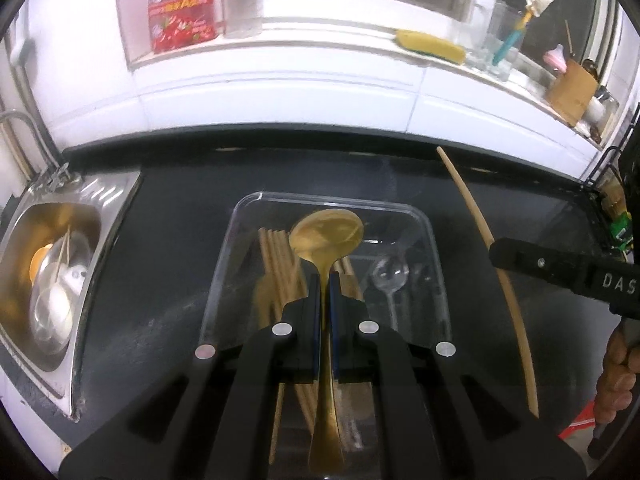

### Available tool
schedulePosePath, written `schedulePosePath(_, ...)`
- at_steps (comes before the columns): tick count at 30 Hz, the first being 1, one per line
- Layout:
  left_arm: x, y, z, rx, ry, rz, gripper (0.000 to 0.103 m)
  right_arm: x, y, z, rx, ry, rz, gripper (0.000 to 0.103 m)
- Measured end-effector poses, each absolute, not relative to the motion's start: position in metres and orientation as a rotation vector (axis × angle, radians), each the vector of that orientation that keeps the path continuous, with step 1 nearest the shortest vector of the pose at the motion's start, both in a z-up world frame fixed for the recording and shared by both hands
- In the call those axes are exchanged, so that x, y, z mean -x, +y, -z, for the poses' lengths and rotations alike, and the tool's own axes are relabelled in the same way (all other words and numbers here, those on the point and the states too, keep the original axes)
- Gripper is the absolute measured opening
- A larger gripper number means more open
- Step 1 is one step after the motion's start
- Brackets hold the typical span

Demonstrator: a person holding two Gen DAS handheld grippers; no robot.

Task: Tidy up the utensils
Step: 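Carry the gold spoon and chopstick over the clear container and release both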

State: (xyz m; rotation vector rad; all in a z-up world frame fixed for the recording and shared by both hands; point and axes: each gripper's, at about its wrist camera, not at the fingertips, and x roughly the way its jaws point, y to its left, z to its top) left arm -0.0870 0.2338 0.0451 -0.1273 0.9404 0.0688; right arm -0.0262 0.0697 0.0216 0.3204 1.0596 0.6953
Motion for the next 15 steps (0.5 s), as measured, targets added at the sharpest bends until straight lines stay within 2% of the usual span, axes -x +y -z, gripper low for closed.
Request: schedulePosePath(15,0.083,0.26,-0.016,0.162,1.002,-0.063,0.003,0.019,0.126,0.002,-0.308,1.143,-0.668,0.007)
